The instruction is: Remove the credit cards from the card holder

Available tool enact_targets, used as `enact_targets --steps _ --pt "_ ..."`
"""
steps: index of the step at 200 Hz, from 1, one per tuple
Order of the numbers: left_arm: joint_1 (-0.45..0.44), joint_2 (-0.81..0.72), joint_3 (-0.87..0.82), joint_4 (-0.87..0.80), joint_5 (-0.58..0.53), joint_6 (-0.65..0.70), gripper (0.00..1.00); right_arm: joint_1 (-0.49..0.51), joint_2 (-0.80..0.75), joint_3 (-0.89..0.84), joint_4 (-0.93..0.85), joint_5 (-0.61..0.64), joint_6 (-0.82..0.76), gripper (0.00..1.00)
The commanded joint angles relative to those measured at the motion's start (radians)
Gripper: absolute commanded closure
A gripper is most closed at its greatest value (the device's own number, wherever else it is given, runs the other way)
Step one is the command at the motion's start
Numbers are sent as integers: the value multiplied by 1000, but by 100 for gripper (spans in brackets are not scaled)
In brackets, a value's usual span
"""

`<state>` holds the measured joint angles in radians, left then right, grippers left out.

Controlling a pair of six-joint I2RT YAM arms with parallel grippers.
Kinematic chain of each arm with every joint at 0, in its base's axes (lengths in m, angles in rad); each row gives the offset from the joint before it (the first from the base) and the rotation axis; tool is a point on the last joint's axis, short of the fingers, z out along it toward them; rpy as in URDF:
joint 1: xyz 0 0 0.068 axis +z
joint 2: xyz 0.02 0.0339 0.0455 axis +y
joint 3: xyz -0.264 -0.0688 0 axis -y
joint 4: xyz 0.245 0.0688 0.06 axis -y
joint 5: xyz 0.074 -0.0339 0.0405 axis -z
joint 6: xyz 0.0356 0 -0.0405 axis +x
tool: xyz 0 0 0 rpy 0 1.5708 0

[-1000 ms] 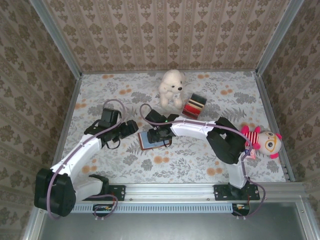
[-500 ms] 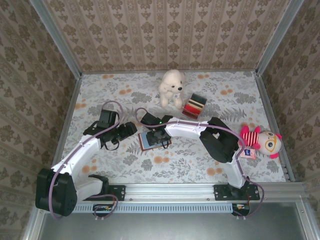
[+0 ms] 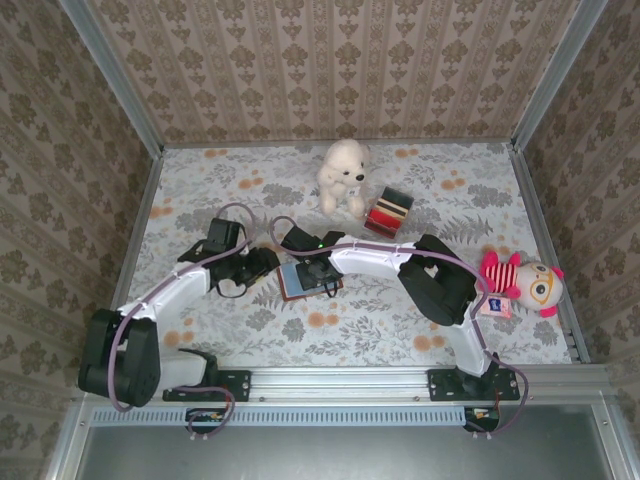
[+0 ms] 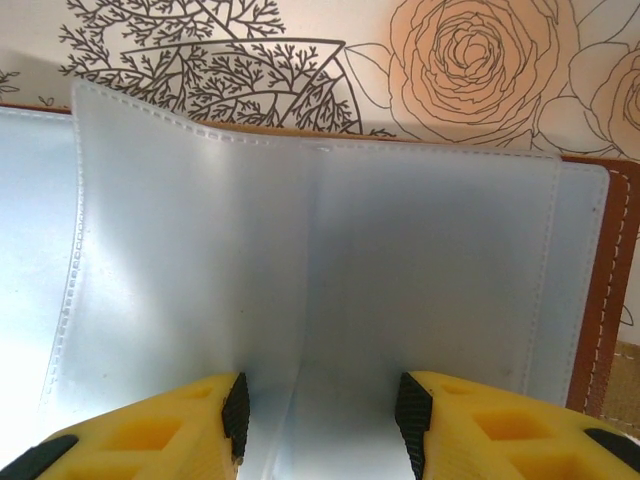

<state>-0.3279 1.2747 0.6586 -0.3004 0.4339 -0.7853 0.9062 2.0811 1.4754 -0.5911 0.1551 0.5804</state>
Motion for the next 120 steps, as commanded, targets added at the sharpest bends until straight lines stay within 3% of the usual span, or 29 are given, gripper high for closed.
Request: enact_targets --steps 1,90,120 --pt "-20 29 3 45 46 -14 56 -9 77 -61 -44 19 16 53" --pt "-38 164 46 66 57 36 72 -14 69 -71 -25 -8 16 54" --pt "-39 190 53 71 62 43 74 -15 63 -76 -19 -11 18 54"
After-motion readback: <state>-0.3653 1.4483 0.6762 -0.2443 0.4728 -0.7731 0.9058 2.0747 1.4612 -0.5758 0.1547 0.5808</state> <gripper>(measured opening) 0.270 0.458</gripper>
